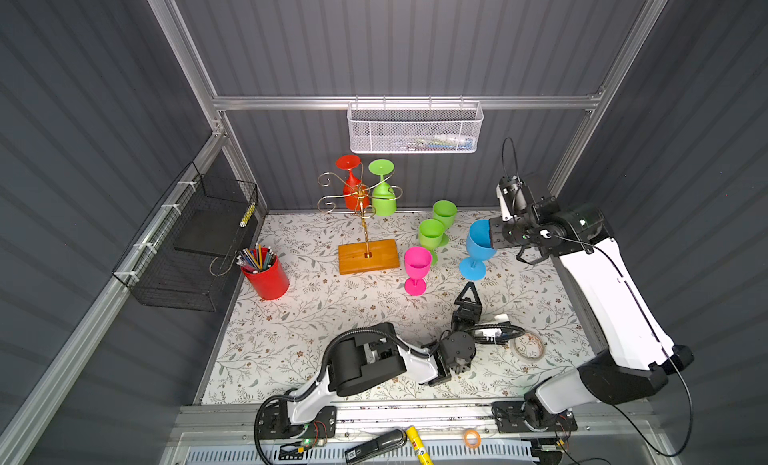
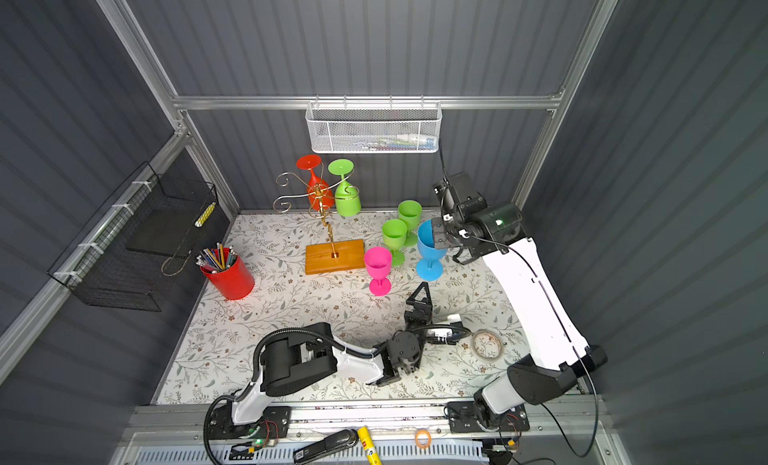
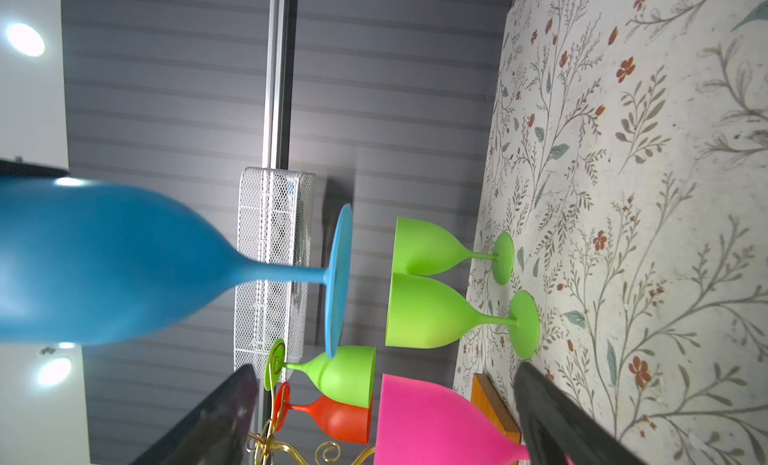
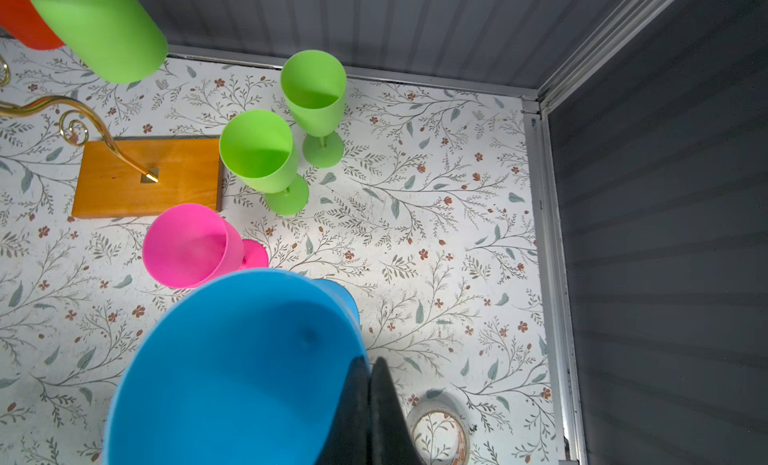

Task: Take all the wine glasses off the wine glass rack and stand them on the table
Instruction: 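Carry the blue glass toward the green glasses while the left gripper draws back, then lower the blue glass beside the green glasses while the left gripper nears the rack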

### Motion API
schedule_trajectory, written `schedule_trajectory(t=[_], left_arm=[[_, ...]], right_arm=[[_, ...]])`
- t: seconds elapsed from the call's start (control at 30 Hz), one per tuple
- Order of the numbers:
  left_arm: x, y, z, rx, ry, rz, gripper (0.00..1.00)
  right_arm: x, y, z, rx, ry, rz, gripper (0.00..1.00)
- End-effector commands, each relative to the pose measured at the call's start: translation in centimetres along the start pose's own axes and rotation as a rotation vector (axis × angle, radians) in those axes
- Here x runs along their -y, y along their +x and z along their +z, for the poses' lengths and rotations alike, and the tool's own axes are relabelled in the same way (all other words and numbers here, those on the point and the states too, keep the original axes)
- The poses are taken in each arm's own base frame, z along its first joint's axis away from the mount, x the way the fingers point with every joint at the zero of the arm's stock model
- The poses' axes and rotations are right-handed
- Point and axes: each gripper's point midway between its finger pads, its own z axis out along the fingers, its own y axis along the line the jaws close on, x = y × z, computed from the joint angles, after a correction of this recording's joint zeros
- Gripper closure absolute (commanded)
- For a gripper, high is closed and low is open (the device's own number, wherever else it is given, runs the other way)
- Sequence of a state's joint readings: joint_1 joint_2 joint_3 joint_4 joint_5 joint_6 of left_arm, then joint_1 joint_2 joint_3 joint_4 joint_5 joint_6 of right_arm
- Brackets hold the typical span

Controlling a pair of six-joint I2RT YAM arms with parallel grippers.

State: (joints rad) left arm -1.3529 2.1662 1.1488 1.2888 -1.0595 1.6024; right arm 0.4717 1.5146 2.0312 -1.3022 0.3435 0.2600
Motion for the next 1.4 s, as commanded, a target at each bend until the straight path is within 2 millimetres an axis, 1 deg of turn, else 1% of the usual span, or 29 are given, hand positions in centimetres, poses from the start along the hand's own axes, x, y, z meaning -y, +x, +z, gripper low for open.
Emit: schedule_trajectory(t=[0.0, 0.1, 0.27, 0.4, 0.5, 0.77, 0.93, 1.1, 1.2, 1.27, 1.37], left_arm=[[-3.3, 1.1, 0.0, -0.028, -0.05, -0.134, 0.0], [-4.0, 1.6, -0.2, -0.034, -0.047, -0.156, 0.0], [-5.6, 2.7, -0.7, -0.058, -0.041, -0.209, 0.0], [-7.1, 3.8, -1.1, -0.067, -0.015, -0.274, 0.0], [-8.7, 4.7, -1.4, -0.076, 0.005, -0.339, 0.0], [-13.7, 6.7, -2.9, -0.071, 0.08, -0.525, 0.0], [-15.4, 7.4, -4.0, -0.044, 0.186, -0.637, 0.0], [-16.8, 8.3, -5.3, -0.029, 0.264, -0.71, 0.0], [-18.5, 9.3, -6.2, -0.014, 0.298, -0.774, 0.0], [-19.5, 10.2, -6.7, -0.008, 0.334, -0.814, 0.0], [-21.3, 12.0, -7.0, -0.023, 0.34, -0.864, 0.0]], right_arm=[[0.6, -1.0, 0.8, 0.01, 0.01, 0.016, 1.0], [1.6, -1.3, 1.9, 0.001, 0.014, 0.045, 1.0], [3.1, -1.7, 4.4, -0.009, 0.016, 0.098, 1.0], [4.1, -2.1, 6.3, -0.017, 0.016, 0.141, 1.0], [4.6, -2.3, 7.5, -0.024, 0.018, 0.162, 1.0], [5.5, -3.0, 10.0, -0.02, 0.021, 0.216, 1.0], [6.1, -3.6, 11.4, -0.016, 0.034, 0.236, 1.0], [6.4, -4.3, 13.3, -0.01, 0.042, 0.258, 1.0], [6.4, -5.1, 14.3, 0.002, 0.051, 0.267, 1.0], [6.6, -5.6, 15.3, 0.006, 0.063, 0.269, 1.0], [6.6, -6.2, 16.7, 0.002, 0.071, 0.261, 1.0]])
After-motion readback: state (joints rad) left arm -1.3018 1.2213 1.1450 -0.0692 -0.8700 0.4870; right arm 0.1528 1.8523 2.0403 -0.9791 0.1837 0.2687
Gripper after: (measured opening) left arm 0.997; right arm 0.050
